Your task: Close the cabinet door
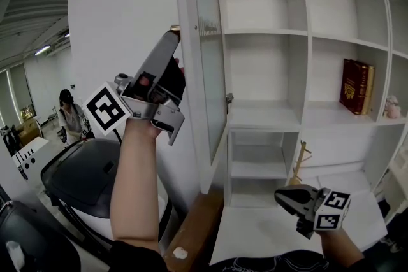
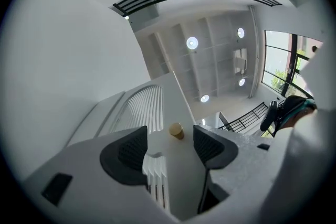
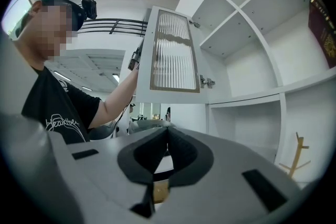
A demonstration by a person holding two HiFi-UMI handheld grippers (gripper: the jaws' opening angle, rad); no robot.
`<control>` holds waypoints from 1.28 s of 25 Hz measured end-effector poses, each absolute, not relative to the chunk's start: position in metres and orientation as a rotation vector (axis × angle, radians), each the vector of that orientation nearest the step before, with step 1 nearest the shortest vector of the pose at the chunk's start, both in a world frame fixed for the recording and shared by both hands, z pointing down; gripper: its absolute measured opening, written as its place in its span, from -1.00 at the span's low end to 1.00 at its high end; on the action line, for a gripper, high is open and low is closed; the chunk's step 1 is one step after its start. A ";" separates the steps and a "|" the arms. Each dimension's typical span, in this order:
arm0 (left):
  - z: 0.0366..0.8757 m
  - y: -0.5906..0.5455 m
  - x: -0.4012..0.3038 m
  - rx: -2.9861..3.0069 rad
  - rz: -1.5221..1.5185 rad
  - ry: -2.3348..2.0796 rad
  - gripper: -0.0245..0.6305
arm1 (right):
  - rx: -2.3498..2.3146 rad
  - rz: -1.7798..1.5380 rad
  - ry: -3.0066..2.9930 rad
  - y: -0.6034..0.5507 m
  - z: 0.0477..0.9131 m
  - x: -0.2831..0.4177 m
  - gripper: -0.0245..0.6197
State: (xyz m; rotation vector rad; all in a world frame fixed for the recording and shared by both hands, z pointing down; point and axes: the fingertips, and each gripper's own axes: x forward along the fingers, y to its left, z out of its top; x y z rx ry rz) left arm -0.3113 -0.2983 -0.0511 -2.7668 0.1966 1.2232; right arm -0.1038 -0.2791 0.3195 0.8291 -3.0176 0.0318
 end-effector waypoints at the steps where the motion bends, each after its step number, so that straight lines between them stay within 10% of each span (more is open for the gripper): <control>1: -0.051 -0.297 -0.311 -2.767 1.228 0.190 -0.07 | 0.830 0.035 -3.027 -0.277 0.318 -0.102 -0.90; 13: -0.055 -0.282 -0.309 -2.711 1.218 0.062 -0.65 | 0.909 0.052 -3.012 -0.279 0.327 -0.081 -0.90; 32: -0.056 -0.279 -0.309 -2.718 1.275 0.030 -0.67 | 0.895 0.158 -3.066 -0.279 0.343 -0.099 -0.90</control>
